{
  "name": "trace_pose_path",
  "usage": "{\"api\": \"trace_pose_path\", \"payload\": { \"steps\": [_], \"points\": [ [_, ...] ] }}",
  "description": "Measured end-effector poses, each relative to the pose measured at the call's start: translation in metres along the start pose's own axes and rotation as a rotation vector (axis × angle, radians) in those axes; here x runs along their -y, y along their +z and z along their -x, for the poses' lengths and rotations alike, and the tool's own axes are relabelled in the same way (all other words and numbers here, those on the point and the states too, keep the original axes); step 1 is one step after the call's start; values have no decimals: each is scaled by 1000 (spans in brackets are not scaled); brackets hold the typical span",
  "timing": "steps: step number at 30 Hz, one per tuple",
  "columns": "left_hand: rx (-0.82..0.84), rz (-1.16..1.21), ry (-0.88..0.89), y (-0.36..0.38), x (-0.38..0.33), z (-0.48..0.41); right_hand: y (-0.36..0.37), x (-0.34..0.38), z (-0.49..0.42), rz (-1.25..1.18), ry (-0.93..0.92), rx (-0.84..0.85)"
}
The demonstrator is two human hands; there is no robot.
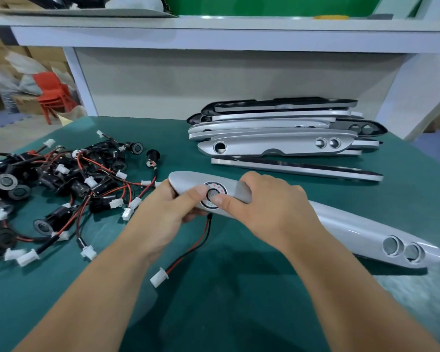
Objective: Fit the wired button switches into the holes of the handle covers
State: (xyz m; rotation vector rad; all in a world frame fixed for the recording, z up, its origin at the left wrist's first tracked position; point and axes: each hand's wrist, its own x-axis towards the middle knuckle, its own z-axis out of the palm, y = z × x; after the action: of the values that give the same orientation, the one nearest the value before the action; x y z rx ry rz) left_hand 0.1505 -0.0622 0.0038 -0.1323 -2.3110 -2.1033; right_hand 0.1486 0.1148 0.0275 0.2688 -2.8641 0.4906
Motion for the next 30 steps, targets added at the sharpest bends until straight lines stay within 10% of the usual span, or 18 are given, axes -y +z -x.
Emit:
{"api": "trace_pose_path", "payload": {
  "steps": [30],
  "points": [
    [-1,155,33,6,9,-1,8,-7,13,102,-57,-111]
  ]
}}
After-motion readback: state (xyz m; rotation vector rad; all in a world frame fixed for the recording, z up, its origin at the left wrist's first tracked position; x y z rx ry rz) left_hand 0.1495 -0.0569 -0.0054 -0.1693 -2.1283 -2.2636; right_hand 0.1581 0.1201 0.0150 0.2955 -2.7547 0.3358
